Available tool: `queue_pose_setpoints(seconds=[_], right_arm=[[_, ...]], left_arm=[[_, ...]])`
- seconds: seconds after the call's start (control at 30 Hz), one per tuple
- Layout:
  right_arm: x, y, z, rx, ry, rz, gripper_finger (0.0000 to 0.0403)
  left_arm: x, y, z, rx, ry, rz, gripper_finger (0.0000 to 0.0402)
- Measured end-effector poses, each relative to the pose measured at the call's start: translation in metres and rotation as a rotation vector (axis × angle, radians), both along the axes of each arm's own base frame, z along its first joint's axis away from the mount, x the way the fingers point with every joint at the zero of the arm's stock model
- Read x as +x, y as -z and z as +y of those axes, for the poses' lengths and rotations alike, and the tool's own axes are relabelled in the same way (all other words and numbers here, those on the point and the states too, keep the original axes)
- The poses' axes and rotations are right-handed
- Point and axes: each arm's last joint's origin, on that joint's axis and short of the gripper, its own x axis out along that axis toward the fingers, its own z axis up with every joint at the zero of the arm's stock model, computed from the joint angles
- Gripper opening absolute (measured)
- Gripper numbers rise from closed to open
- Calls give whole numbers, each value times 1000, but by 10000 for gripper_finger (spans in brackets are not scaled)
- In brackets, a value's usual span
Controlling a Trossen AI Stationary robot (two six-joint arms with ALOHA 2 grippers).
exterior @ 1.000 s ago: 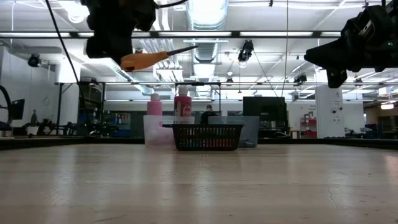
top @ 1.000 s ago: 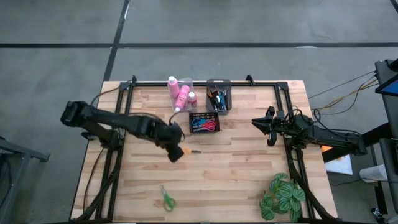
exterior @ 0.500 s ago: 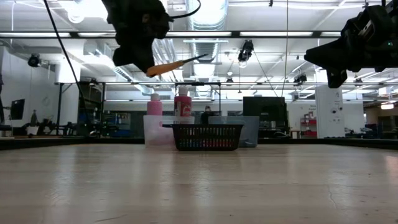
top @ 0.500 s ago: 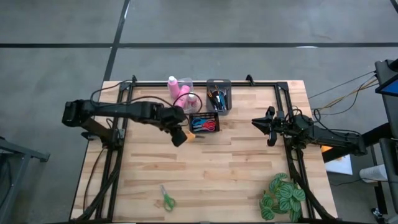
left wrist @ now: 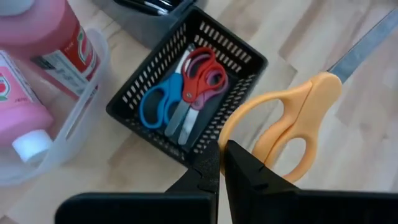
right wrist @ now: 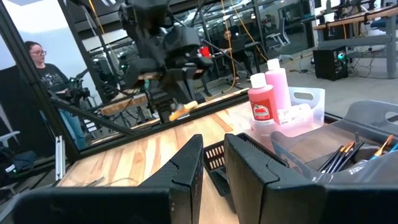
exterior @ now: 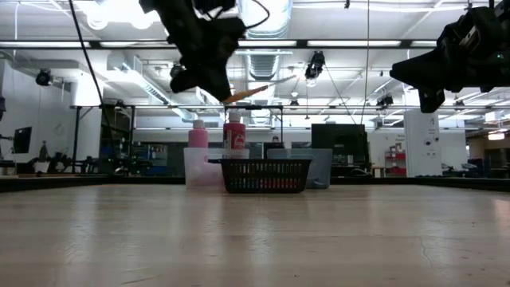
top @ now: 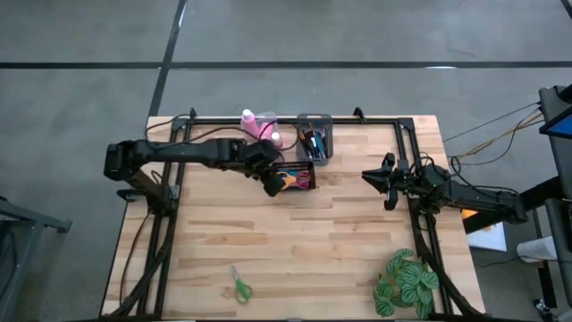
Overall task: Pick & Place Paint Supplies
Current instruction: Put the yellow scissors into the black bin
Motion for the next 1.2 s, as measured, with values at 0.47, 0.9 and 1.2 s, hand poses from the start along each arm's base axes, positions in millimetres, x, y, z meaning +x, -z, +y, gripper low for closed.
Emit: queue_pose_setpoints(seconds=[0.47,0.9,1.2], right_arm=[[0,0,0,0,0,0,65],[0,0,0,0,-1,0,65],[0,0,0,0,-1,0,65]], left_arm=[[33,52,37,-38,-113,148,10],[38,74,52,-49,-148,186,10],[41,86,51,-90,-131,210,37]])
